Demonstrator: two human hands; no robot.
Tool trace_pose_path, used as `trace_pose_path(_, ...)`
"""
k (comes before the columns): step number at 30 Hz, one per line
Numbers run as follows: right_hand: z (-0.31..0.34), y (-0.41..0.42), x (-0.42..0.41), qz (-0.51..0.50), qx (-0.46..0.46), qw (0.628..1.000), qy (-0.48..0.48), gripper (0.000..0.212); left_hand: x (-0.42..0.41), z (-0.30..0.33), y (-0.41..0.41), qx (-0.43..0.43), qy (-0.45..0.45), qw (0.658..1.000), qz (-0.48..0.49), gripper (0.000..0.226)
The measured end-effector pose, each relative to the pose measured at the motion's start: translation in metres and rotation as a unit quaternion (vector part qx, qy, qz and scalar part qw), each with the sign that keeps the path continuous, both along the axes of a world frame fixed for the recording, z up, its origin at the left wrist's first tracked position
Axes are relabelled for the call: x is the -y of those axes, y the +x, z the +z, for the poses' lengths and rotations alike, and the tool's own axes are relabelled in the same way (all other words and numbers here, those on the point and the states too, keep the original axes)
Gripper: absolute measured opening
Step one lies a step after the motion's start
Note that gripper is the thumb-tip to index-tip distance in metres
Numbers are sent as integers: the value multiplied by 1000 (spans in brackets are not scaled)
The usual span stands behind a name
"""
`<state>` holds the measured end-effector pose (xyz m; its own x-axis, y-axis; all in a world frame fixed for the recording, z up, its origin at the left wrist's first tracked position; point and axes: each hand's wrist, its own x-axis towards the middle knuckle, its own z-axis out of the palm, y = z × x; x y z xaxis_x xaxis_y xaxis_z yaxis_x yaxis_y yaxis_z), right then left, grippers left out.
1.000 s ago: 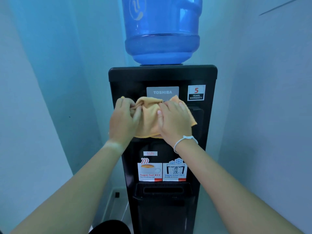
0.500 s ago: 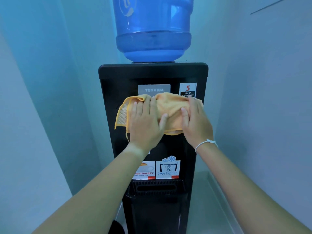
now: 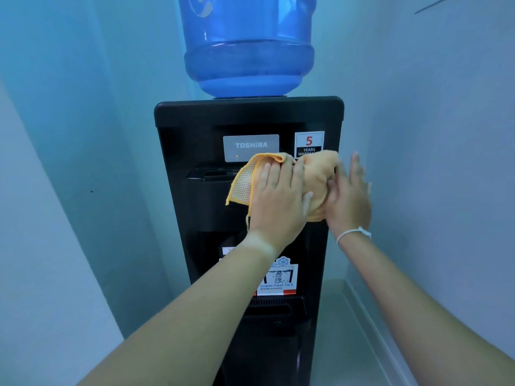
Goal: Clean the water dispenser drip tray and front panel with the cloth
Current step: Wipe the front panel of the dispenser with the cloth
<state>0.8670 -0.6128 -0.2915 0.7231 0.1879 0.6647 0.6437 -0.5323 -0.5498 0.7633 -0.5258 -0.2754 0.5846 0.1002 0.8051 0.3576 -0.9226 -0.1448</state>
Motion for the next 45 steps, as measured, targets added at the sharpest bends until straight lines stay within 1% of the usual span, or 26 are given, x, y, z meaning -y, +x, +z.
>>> trace_pose_path(3, 20, 7, -6, -6, 11, 999, 53, 45, -1, 3, 6, 10, 3, 1000, 4, 58)
trace_pose_path(5, 25, 9, -10, -8, 23, 994, 108, 44, -1, 1, 8, 19, 6, 1000, 4, 57)
trace_pose_path(8, 19, 6, -8, -28, 0, 984, 178, 38, -6, -3, 10, 32, 21, 999, 5, 56)
trace_pose_path(11, -13, -2, -5, -49, -33, 984, 171, 29, -10, -12, 9, 56, 47, 997, -5, 55)
trace_pose_path(13, -32, -7, -8, -27, -77, 983, 166, 21, -8, -21, 8, 69, 62, 996, 4, 57)
trace_pose_path(15, -37, -11, -10, 2, -121, 972, 201, 12, -8, -29, 6, 77, 69, 995, 8, 59)
trace_pose_path(17, -33, -15, -11, 11, -116, 965, 237, 8, -12, -35, 2, 83, 65, 994, 13, 61)
trace_pose_path(20, -28, -26, -12, 19, -77, 960, 270, 8, -22, -42, -6, 92, 41, 995, 27, 63)
trace_pose_path(22, -28, -36, -17, 31, -67, 954, 289, 11, -27, -46, -12, 97, 24, 994, 33, 63)
trace_pose_path(27, -30, -55, -29, 96, -67, 935, 335, 33, -39, -49, -25, 120, -28, 992, 29, 66)
trace_pose_path(30, -32, -64, -35, 110, -23, 947, 302, 46, -45, -51, -30, 136, -56, 989, 26, 68)
trace_pose_path(32, -39, -71, -42, 108, 23, 964, 242, 61, -47, -51, -33, 150, -76, 986, 23, 69)
trace_pose_path(34, -47, -76, -49, 87, 56, 978, 181, 69, -50, -53, -37, 161, -95, 982, 23, 71)
trace_pose_path(37, -55, -82, -58, 43, 104, 988, 106, 70, -58, -56, -46, 171, -134, 976, 15, 74)
trace_pose_path(41, -55, -88, -68, -1, 152, 986, 61, 69, -68, -58, -55, 178, -185, 966, -7, 77)
trace_pose_path(43, -53, -91, -73, -6, 179, 983, 40, 67, -72, -58, -59, 183, -231, 955, -28, 79)
trace_pose_path(45, -48, -94, -79, -6, 211, 977, 11, 64, -76, -57, -64, 194, -284, 937, -70, 80)
